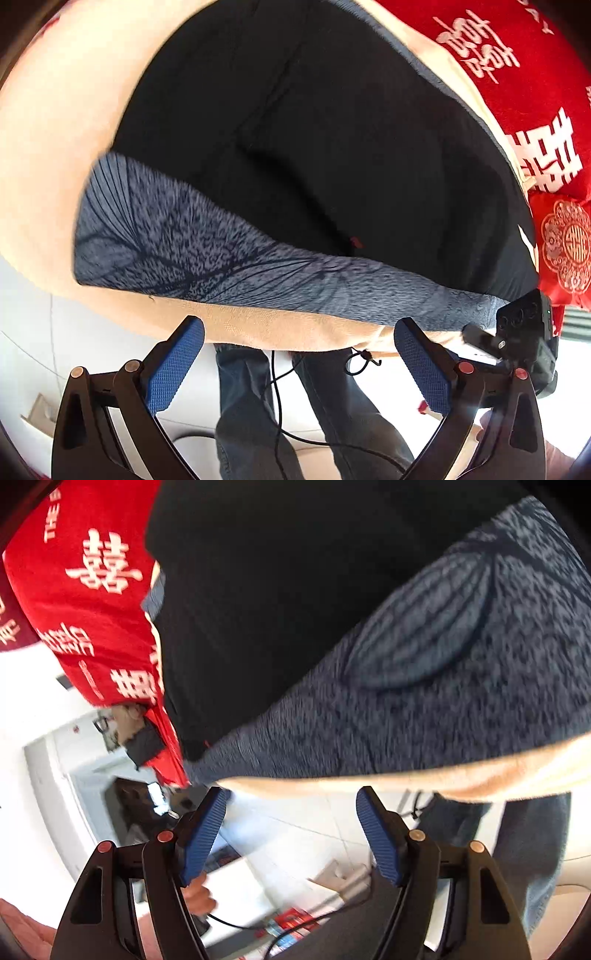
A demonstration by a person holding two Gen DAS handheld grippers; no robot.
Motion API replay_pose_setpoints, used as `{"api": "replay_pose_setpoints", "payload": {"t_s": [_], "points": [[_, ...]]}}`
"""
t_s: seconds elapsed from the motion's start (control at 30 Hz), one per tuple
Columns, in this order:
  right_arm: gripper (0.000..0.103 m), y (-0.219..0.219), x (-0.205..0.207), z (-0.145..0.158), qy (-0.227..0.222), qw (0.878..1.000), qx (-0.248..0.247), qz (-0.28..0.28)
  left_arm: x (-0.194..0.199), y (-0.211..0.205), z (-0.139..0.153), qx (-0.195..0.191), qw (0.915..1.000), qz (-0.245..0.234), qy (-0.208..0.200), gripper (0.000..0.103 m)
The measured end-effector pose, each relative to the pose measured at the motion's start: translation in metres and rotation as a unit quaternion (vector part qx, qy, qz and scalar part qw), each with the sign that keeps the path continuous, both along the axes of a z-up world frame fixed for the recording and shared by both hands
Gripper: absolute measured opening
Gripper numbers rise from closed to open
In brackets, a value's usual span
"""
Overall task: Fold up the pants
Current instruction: 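Grasp the patterned cuffs with both grippers and lift them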
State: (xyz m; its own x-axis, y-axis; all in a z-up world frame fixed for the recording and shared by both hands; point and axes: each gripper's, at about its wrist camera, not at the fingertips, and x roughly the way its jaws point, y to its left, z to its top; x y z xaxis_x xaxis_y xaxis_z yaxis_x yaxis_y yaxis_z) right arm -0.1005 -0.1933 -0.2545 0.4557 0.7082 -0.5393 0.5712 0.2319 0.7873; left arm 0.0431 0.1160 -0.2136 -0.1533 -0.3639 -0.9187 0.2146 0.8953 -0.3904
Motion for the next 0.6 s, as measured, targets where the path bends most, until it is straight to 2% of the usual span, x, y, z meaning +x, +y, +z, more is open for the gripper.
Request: {"api": "replay_pose_setpoints", "payload": {"t_s": [0.13,0.2,0.3,0.37,0.47,0.5,0.57,0.6], "points": [[0.076,-0.013,0.021,0.037,-0.071,0.997,-0.002,-0.006,0.008,0.012,-0.009,-0.044,0.9962,0.072,0.023,0.103],[0.076,-0.016,0.024,0.047,-0.082,0.997,-0.012,0.007,0.014,0.011,-0.002,-0.065,0.9941,0.086,0.015,0.103],[0.076,-0.019,0.020,0.044,-0.067,0.997,-0.023,0.011,0.021,0.003,0.007,-0.076,0.9942,0.076,-0.002,0.103],[0.076,-0.027,0.004,0.037,-0.045,0.999,-0.028,-0.004,0.027,-0.004,0.014,-0.075,0.9951,0.064,-0.012,0.102],[0.076,-0.040,-0.018,0.025,-0.019,0.998,-0.018,-0.053,0.032,-0.004,0.016,-0.062,0.9967,0.051,-0.016,0.097],[0.076,-0.044,-0.027,0.019,-0.010,0.997,-0.012,-0.071,0.033,-0.004,0.016,-0.052,0.9973,0.047,-0.018,0.090],[0.068,-0.049,-0.040,0.004,0.002,0.993,0.025,-0.117,0.033,-0.003,0.018,-0.039,0.9981,0.042,-0.021,0.083],[0.059,-0.051,-0.046,-0.002,0.012,0.989,0.044,-0.139,0.034,-0.002,0.018,-0.034,0.9984,0.040,-0.020,0.076]]}}
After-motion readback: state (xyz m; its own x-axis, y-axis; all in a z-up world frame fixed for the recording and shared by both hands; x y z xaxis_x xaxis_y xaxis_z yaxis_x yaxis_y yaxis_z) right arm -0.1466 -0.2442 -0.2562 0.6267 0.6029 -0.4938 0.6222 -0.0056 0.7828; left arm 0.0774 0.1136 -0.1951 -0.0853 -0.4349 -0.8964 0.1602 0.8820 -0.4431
